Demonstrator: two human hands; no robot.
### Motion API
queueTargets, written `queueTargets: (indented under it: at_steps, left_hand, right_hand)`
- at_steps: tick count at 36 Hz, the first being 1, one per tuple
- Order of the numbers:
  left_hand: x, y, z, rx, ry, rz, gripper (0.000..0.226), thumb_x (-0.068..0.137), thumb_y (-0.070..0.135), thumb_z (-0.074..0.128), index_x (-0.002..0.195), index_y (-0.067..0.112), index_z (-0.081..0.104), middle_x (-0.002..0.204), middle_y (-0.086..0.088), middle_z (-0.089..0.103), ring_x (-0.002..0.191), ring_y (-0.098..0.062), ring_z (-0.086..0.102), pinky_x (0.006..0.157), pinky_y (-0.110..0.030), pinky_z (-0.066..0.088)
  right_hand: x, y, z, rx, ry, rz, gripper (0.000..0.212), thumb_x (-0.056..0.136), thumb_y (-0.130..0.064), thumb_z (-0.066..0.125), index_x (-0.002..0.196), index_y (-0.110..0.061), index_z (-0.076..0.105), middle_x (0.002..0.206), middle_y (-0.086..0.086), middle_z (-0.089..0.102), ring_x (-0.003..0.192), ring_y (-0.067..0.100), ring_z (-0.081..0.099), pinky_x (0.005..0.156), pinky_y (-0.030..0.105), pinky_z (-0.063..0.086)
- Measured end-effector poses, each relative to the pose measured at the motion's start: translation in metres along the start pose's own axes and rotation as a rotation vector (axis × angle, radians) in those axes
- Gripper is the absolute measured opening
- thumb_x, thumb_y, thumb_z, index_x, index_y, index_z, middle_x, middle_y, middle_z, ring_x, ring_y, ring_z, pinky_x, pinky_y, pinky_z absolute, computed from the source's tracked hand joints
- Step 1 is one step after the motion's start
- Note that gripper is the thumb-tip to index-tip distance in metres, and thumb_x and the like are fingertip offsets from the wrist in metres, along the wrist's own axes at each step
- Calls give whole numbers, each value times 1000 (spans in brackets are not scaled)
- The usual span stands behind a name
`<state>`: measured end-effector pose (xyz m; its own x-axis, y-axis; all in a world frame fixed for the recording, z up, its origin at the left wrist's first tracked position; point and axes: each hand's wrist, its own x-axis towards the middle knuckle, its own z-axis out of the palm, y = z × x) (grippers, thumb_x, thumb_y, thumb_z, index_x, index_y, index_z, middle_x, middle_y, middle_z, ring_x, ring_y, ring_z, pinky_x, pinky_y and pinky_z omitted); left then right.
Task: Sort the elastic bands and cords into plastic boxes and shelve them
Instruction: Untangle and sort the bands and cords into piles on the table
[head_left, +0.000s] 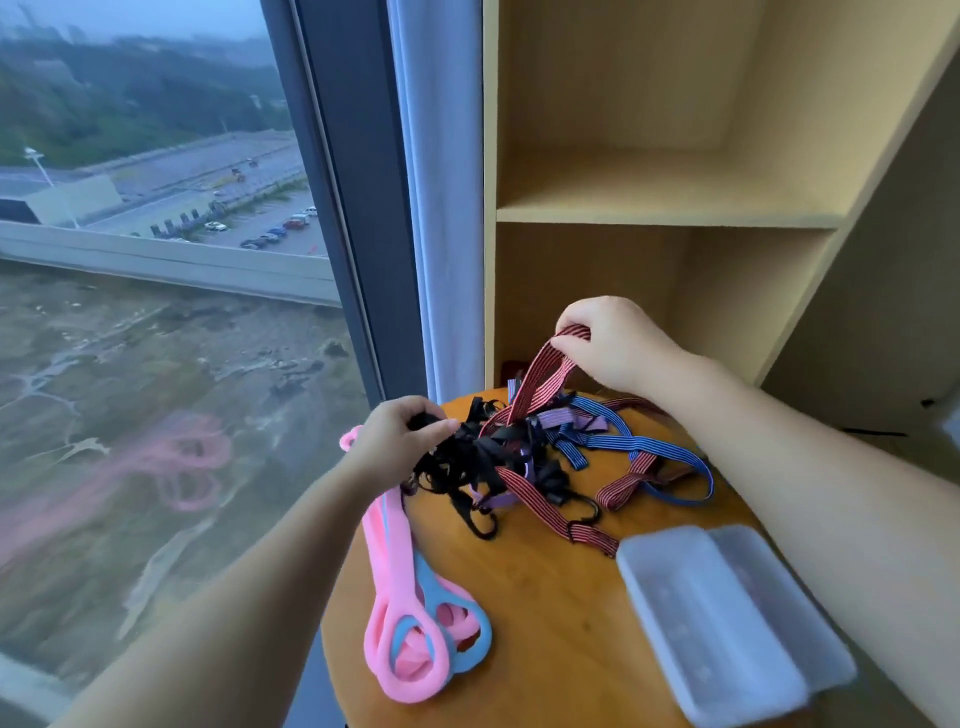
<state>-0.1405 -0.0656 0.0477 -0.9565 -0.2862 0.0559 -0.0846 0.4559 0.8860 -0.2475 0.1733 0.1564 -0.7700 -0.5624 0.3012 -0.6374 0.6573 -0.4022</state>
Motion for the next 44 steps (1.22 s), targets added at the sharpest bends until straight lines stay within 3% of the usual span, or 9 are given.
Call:
queueTargets:
  at_steps: [4, 7, 9, 15, 22, 29, 34, 41, 44]
  left_hand:
    - [8, 1, 23, 194, 4, 2, 15, 81, 33, 78, 78, 31, 64, 87, 8, 63, 82, -10, 61, 69, -20, 49]
    - [11, 13, 38, 270, -37, 17, 42, 79, 46, 77, 115, 32, 60, 113, 12, 53, 104, -7, 52, 83, -23, 42]
    - [12, 26, 50, 180, -97, 29, 53, 80, 46, 76, 126, 31, 55, 108, 15, 57, 96, -6, 59, 72, -14, 44]
    - [13, 40, 81, 355, -260, 67, 10, 91, 28, 67, 96, 23, 60, 79, 3, 64, 66, -12, 61, 52, -19, 45]
    - [8, 21, 68, 494, -19, 121, 19, 86, 24, 73, 88, 22, 55, 79, 8, 59, 70, -13, 56, 55, -19, 38]
    - [-1, -4, 59, 667, -178, -14, 23, 83, 30, 74, 81, 20, 54, 73, 5, 52, 65, -13, 47, 48, -19, 28]
    - [1, 12, 61, 408, -103, 24, 59, 84, 42, 73, 133, 18, 50, 129, 2, 57, 105, -17, 60, 76, -21, 47]
    - [11, 91, 66, 43, -25, 130, 74, 91, 48, 62, 150, 28, 24, 154, 6, 35, 121, -26, 57, 105, -42, 46]
    - [12, 100, 69, 50, -95, 121, 69, 93, 41, 62, 151, 29, 26, 149, 6, 41, 119, -25, 58, 100, -37, 49]
  right_hand:
    - [3, 1, -17, 10, 60, -11, 14, 94, -20, 58, 87, -16, 69, 86, -3, 62, 82, 14, 55, 63, 20, 35]
    - [2, -2, -20, 27, 56, -25, 13, 93, -18, 60, 83, -17, 67, 81, -6, 60, 78, 12, 55, 60, 15, 34]
    - [1, -5, -19, 32, 45, -37, 13, 93, -17, 60, 81, -17, 67, 80, -6, 60, 76, 10, 54, 60, 17, 36]
    - [2, -10, -17, -9, 42, -55, 14, 93, -17, 59, 84, -10, 68, 84, 0, 62, 78, 15, 55, 63, 24, 38]
    - [2, 18, -18, -129, 104, 111, 20, 94, -18, 56, 76, -14, 62, 81, 4, 62, 77, 21, 58, 58, 24, 36]
    - [7, 17, -32, 71, 247, 159, 22, 92, -17, 58, 70, -18, 58, 77, 2, 59, 77, 21, 57, 66, 27, 42]
    - [7, 7, -45, 106, 184, 53, 17, 93, -19, 60, 78, -12, 66, 79, 4, 63, 76, 17, 59, 63, 25, 42]
    - [2, -13, -50, 197, 117, -50, 16, 93, -17, 62, 77, -15, 65, 74, -2, 61, 69, 11, 56, 63, 24, 44]
    - [-2, -19, -55, 195, 93, -80, 13, 93, -17, 62, 81, -14, 67, 76, -4, 62, 72, 9, 58, 65, 24, 47]
